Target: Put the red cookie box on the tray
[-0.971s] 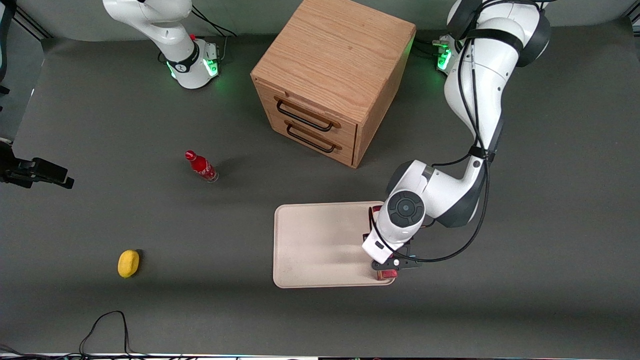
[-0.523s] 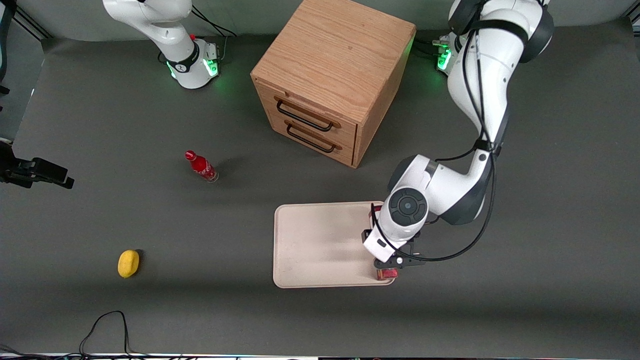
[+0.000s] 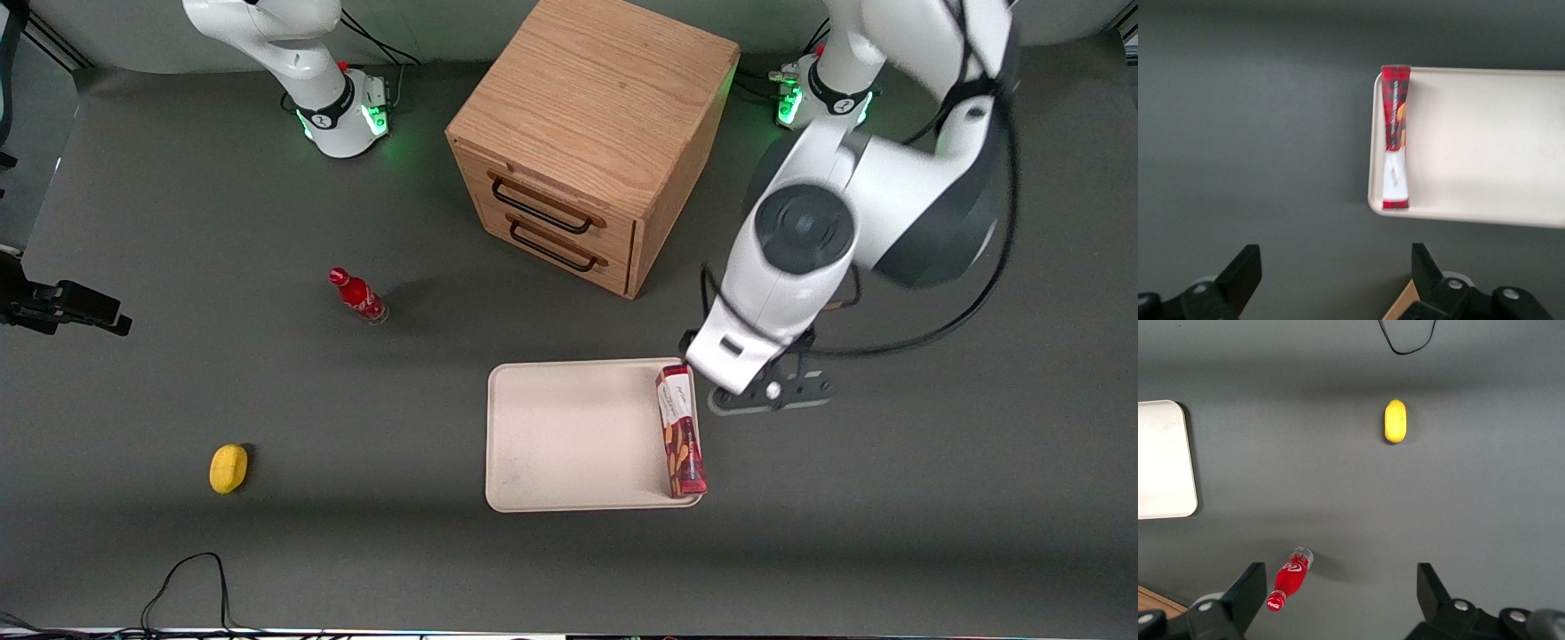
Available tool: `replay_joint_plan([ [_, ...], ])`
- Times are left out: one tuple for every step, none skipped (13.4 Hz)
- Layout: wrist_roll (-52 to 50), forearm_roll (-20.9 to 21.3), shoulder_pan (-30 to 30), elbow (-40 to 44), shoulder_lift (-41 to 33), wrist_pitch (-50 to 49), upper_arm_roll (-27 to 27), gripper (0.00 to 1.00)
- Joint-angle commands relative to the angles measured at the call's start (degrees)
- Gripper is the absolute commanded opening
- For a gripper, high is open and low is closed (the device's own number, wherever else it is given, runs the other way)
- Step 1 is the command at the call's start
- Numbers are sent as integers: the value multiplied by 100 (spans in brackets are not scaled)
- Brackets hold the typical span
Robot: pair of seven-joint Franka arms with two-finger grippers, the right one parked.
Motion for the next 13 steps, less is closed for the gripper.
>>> replay_joint_plan([
  [950, -356, 419, -269, -540, -536, 22, 100],
  [1372, -471, 621, -278, -681, -739, 22, 100],
  [1759, -490, 797, -330, -813, -889, 22, 100],
  [2067, -490, 938, -461, -945, -951, 22, 100],
  [2296, -490, 1088, -636, -1077, -917, 30, 100],
  [2534, -490, 1246, -751, -1191, -925, 31, 100],
  [2893, -481, 1413, -918, -1314, -925, 39, 100],
  [3210, -472, 1632, -1198, -1515, -847, 48, 100],
  [3396, -463, 1825, -1549, -1735, -629, 48, 100],
  [3658, -455, 1993, -1961, -2016, -348, 57, 100],
  [3896, -446, 2108, -2374, -2271, -110, 57, 100],
  [3924, -437, 2196, -2596, -2395, 5, 57, 100],
  [3925, -437, 2344, -2650, -2396, 6, 57, 100],
])
